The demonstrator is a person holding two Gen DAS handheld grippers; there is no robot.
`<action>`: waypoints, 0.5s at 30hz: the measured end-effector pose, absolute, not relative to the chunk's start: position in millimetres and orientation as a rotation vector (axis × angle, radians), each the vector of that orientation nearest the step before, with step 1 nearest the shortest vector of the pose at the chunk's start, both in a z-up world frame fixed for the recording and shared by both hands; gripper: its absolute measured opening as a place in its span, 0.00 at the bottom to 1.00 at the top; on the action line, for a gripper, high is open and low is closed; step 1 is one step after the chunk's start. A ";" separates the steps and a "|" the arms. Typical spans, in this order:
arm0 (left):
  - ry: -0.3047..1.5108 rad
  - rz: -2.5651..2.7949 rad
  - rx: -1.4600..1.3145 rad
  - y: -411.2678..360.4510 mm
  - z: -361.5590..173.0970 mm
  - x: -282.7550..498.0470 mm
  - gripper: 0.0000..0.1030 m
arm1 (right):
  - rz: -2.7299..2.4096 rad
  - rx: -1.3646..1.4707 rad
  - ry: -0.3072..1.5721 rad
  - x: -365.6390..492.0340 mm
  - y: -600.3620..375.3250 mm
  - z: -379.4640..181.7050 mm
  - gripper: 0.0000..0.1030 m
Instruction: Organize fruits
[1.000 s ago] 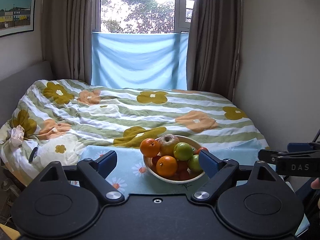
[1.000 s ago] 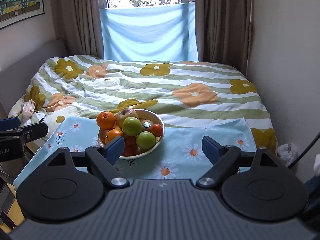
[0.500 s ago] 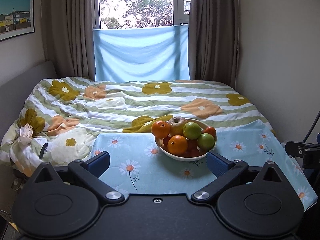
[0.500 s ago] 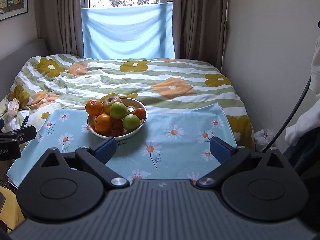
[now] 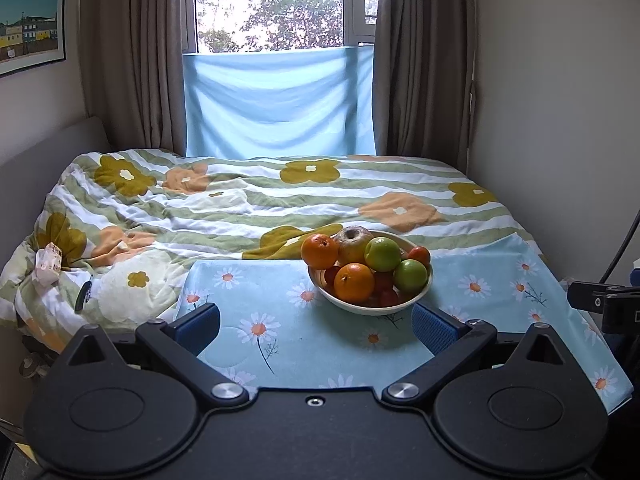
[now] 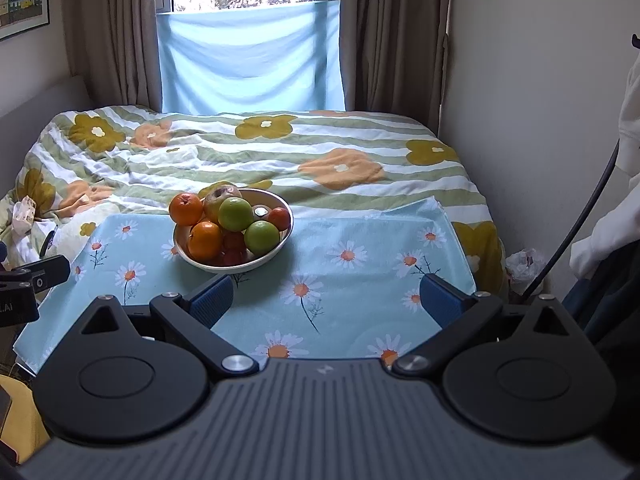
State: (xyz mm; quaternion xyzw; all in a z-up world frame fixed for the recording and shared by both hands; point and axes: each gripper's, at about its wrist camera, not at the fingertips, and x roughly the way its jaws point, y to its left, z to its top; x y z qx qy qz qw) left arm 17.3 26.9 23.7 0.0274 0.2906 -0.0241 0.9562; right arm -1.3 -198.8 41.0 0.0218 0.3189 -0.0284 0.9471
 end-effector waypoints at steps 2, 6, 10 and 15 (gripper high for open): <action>0.591 -0.048 0.057 26.2 24.1 17.9 1.00 | -0.056 0.049 0.651 -0.1 -198.6 40.6 1.00; 0.593 -0.050 0.059 26.0 24.5 18.3 1.00 | -0.057 0.049 0.651 0.4 -198.8 40.7 1.00; 0.593 -0.050 0.063 26.9 24.6 18.9 1.00 | -0.058 0.050 0.651 0.8 -198.5 40.2 1.00; 0.594 -0.050 0.063 26.6 24.7 19.0 1.00 | -0.061 0.051 0.655 2.9 -197.0 38.0 1.00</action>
